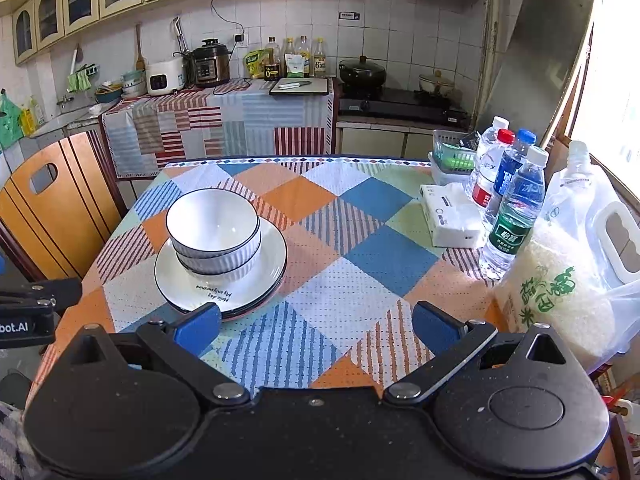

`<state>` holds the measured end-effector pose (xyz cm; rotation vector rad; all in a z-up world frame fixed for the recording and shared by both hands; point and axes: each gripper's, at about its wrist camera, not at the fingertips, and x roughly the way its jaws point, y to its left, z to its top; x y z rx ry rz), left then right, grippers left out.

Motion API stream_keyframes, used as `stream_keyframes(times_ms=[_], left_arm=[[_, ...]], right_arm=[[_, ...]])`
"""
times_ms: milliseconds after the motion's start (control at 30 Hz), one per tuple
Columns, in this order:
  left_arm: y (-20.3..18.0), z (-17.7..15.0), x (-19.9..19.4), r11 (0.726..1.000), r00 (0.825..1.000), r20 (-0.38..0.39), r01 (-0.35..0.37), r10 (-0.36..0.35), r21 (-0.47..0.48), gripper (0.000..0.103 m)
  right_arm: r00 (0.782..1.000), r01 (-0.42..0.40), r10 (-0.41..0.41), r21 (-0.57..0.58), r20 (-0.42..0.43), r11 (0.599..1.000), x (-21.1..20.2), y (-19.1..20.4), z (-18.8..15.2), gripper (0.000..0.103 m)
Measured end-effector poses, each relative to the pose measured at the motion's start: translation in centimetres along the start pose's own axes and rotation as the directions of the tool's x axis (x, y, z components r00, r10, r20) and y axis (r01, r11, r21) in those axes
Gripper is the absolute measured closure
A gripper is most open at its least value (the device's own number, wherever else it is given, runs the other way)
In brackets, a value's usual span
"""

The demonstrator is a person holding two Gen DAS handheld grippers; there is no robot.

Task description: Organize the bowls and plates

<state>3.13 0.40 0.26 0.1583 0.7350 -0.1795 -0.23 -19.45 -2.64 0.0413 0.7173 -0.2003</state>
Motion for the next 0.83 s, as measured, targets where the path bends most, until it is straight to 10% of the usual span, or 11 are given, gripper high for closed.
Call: stream_keyframes(times_ms=[833], left_arm=[[-0.1, -0.3, 1.2, 0.998, 0.997, -0.061, 0.047, -0.049, -0.031, 0.0]], right_arm=[[0.998, 0.041, -0.042, -0.037, -0.044, 0.998, 0.5, 0.0, -0.1, 0.0]])
